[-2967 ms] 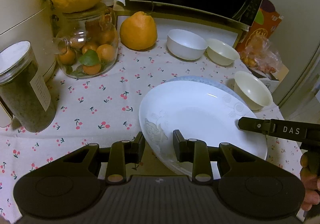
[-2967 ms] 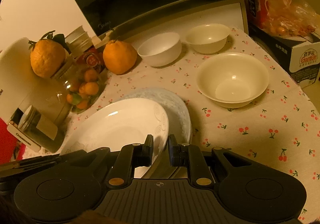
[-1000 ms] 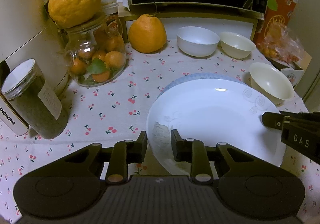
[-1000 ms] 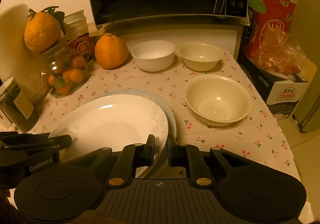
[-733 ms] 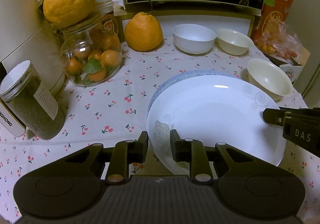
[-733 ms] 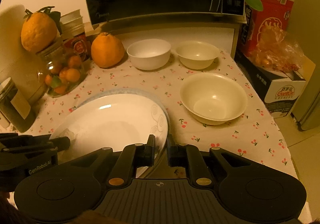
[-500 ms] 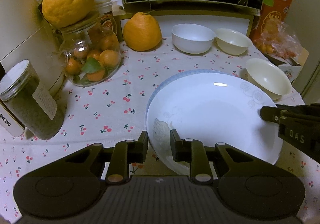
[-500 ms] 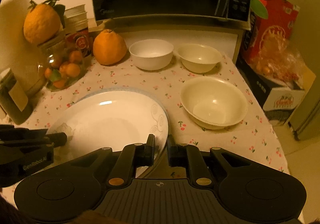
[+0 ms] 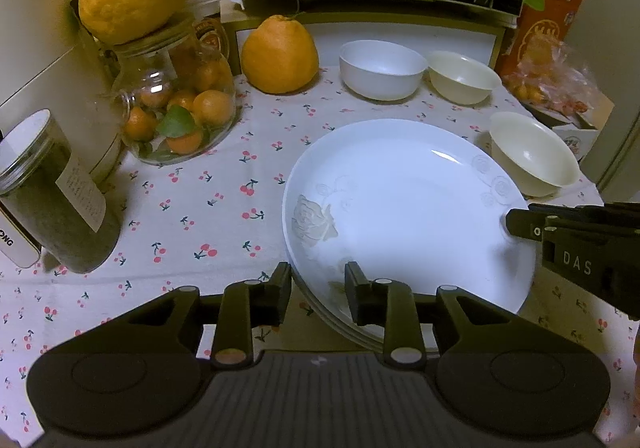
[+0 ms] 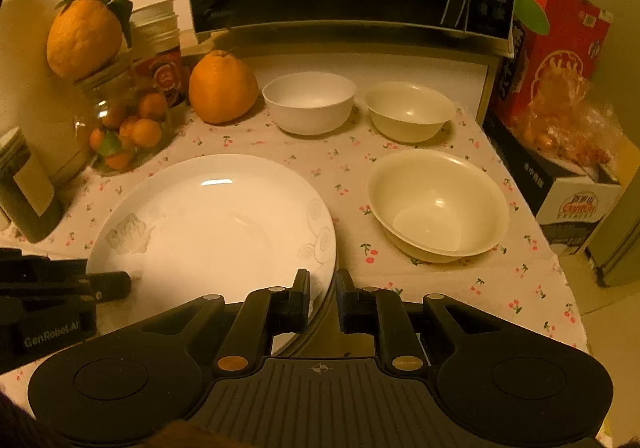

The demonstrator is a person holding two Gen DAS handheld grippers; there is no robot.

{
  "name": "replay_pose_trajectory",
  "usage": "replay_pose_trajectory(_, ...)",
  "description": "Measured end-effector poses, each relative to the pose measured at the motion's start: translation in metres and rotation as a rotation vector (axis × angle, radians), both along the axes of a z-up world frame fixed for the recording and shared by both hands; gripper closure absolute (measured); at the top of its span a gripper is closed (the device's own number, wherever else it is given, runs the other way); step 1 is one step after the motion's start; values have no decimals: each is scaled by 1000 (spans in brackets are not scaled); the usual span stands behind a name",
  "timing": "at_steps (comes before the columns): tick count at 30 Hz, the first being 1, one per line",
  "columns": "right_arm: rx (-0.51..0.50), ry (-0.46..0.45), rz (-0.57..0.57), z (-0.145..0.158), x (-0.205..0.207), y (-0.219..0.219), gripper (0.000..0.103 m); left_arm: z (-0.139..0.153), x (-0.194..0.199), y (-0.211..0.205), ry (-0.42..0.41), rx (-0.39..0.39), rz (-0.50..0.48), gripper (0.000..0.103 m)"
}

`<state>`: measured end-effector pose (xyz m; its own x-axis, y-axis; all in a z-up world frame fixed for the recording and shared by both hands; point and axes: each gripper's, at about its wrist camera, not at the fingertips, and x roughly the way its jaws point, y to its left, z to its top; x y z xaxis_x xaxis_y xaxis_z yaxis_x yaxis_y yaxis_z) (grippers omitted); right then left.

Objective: Organize plates and bowls
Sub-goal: 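Lower the white plate onto the blue-patterned plates with the left gripper, then open the left gripper and release the white plate on the stack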

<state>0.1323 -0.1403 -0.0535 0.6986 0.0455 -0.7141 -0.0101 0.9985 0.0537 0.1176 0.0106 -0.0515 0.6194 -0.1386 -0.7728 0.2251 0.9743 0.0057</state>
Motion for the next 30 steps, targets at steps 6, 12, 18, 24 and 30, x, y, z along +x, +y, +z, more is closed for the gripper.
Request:
replay_pose_trajectory(6, 92, 34, -3, 4, 1, -9, 78, 0, 1, 2, 24, -26, -4, 65)
replay_pose_trajectory(12, 236, 64, -18, 11, -1, -20, 49, 3, 2, 5, 47, -61, 2, 37)
replay_pose_trajectory(18, 298, 65, -22, 21, -8, -28, 27, 9, 0, 7, 65, -79, -21, 11)
replay_pose_trajectory(24, 331, 60, -33, 32, -3, -40, 17, 13, 9, 4, 90, -54, -54, 3)
replay_pose_trajectory(30, 360, 28, -67, 42, 18, -55, 12, 27, 30, -1, 73, -57, -51, 1)
